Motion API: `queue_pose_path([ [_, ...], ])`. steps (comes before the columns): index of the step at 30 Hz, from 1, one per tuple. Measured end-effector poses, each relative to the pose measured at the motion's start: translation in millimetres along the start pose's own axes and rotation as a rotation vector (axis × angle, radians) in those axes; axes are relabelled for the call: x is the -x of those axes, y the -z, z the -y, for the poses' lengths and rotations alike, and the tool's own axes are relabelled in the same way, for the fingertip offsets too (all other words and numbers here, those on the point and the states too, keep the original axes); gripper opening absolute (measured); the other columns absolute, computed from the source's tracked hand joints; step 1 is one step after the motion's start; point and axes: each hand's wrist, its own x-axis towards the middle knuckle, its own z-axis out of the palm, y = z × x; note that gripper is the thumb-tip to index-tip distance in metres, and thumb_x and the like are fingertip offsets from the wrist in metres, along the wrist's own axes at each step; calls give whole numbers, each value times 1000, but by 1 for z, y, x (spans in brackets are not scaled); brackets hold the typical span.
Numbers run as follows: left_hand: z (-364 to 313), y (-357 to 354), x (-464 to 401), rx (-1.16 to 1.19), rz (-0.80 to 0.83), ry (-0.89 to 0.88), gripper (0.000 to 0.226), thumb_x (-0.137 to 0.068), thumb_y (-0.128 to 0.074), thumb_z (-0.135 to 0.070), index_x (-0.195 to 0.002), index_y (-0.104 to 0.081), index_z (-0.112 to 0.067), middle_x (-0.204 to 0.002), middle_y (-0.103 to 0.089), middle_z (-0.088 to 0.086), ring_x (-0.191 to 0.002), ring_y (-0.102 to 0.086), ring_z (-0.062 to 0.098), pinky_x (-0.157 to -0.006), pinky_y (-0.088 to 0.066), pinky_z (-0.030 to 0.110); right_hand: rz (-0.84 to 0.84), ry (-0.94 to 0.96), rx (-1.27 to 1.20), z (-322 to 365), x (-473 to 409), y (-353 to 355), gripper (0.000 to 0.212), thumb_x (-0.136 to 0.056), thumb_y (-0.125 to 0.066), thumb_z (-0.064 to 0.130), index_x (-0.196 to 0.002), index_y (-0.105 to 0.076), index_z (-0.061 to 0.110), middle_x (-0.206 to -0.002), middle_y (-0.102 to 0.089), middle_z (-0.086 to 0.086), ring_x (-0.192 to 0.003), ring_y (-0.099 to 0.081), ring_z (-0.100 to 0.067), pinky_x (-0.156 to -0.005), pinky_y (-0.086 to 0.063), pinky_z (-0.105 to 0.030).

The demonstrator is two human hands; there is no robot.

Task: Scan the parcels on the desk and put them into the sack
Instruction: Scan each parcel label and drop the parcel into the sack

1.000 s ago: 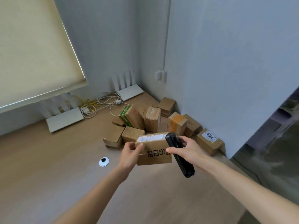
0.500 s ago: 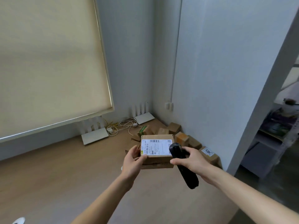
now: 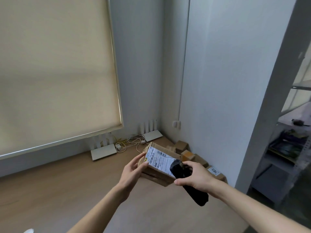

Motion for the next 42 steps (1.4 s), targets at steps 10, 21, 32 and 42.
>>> queue_pose_path([
  [10,-7,21,15,-138,-69,-49,52,-69,-75,-59,-120,-66,-54,-132,-62,-10,-116,-62,8,-95,-53,29,-63,105,647,34,4,17,64,-53,-84,59,-112,-68,40,-103,-71,10,-102,-64,-20,-76,-45,-31],
  [21,-9,31,33,-196,-172,-42,60,-63,-72,-62,-122,-66,-50,-127,-63,-3,-107,-65,12,-80,-54,21,5,142,764,53,6,10,65,-58,-89,58,-116,-70,37,-97,-66,7,-101,-64,-21,-71,-41,-30],
  [32,-5,34,54,-218,-271,-30,55,-65,-72,-63,-119,-64,-57,-130,-63,-2,-110,-64,15,-95,-56,39,22,222,804,59,9,4,70,-56,-89,58,-120,-69,37,-109,-72,6,-109,-66,-21,-73,-41,-30],
  [42,3,47,103,-186,-381,-13,50,-68,-72,-63,-117,-64,-59,-129,-62,2,-112,-62,17,-95,-56,40,68,304,828,78,31,-18,69,-59,-90,56,-122,-69,37,-111,-72,5,-111,-67,-21,-75,-41,-29],
])
